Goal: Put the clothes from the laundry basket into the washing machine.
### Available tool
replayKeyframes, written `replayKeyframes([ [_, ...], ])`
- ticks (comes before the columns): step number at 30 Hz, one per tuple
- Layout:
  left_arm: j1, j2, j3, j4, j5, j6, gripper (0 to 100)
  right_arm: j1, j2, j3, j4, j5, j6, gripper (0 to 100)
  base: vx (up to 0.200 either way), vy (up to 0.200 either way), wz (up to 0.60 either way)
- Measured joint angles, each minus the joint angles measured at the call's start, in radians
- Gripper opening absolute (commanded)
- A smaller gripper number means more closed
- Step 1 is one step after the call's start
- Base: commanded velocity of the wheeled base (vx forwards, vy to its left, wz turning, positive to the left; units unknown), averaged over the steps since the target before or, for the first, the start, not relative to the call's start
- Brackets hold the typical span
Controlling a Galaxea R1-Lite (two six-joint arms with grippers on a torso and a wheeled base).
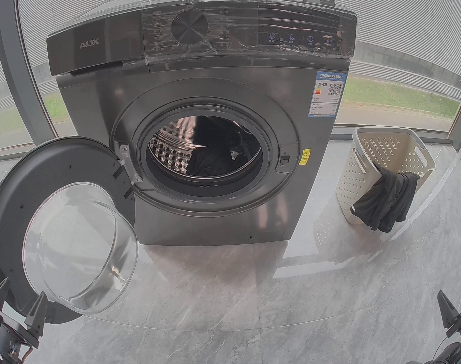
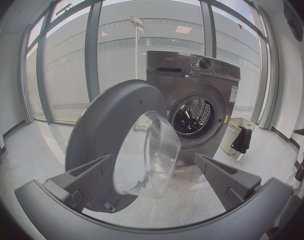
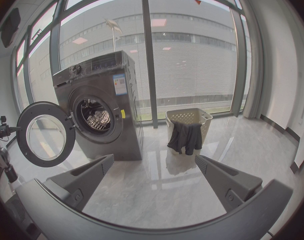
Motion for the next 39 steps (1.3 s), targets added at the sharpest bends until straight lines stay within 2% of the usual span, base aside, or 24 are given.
replayKeyframes([
  [3, 0.057, -0.079, 0.000, 0.084, -0.011, 0.007, 100, -0.048, -0.088, 0.000, 0.034, 0.016, -0.029, 100, 0.000, 0.000, 0.00],
  [5, 0.097, -0.134, 0.000, 0.131, -0.016, 0.019, 100, -0.093, -0.129, 0.000, 0.050, 0.035, -0.071, 100, 0.000, 0.000, 0.00],
  [8, 0.158, -0.200, 0.000, 0.181, -0.021, 0.032, 100, -0.158, -0.179, 0.000, 0.070, 0.073, -0.159, 100, 0.000, 0.000, 0.00],
  [10, 0.187, -0.230, 0.000, 0.193, -0.028, 0.041, 100, -0.181, -0.201, 0.000, 0.081, 0.076, -0.183, 100, 0.000, 0.000, 0.00],
  [12, 0.201, -0.248, 0.000, 0.198, -0.036, 0.054, 100, -0.191, -0.215, 0.000, 0.097, 0.079, -0.174, 100, 0.000, 0.000, 0.00],
  [14, 0.211, -0.265, 0.000, 0.203, -0.057, 0.072, 100, -0.196, -0.226, 0.000, 0.113, 0.100, -0.124, 100, 0.000, 0.000, 0.00],
  [15, 0.213, -0.268, 0.000, 0.205, -0.064, 0.074, 100, -0.197, -0.229, 0.000, 0.118, 0.116, -0.106, 100, 0.000, 0.000, 0.00],
  [17, 0.217, -0.277, 0.000, 0.209, -0.089, 0.075, 100, -0.199, -0.234, -0.001, 0.130, 0.180, -0.064, 100, 0.000, 0.000, 0.00],
  [19, 0.222, -0.284, 0.000, 0.211, -0.102, 0.068, 100, -0.200, -0.239, -0.001, 0.136, 0.230, -0.047, 100, 0.000, 0.000, 0.00],
  [20, 0.226, -0.287, 0.000, 0.212, -0.109, 0.062, 100, -0.200, -0.240, -0.001, 0.137, 0.238, -0.046, 100, 0.000, 0.000, 0.00],
  [22, 0.243, -0.298, 0.000, 0.216, -0.130, 0.048, 100, -0.201, -0.242, -0.001, 0.141, 0.234, -0.049, 100, 0.000, 0.000, 0.00],
  [27, 0.284, -0.337, 0.000, 0.227, -0.183, 0.018, 100, -0.201, -0.244, -0.001, 0.158, 0.172, -0.069, 100, 0.000, 0.000, 0.00],
  [34, 0.298, -0.357, 0.000, 0.235, -0.229, -0.021, 100, -0.199, -0.245, 0.000, 0.145, 0.169, -0.071, 100, 0.000, -0.057, 0.00],
  [39, 0.299, -0.362, 0.000, 0.236, -0.230, -0.027, 100, -0.199, -0.245, 0.000, 0.145, 0.171, -0.074, 100, 0.000, -0.200, 0.00],
])
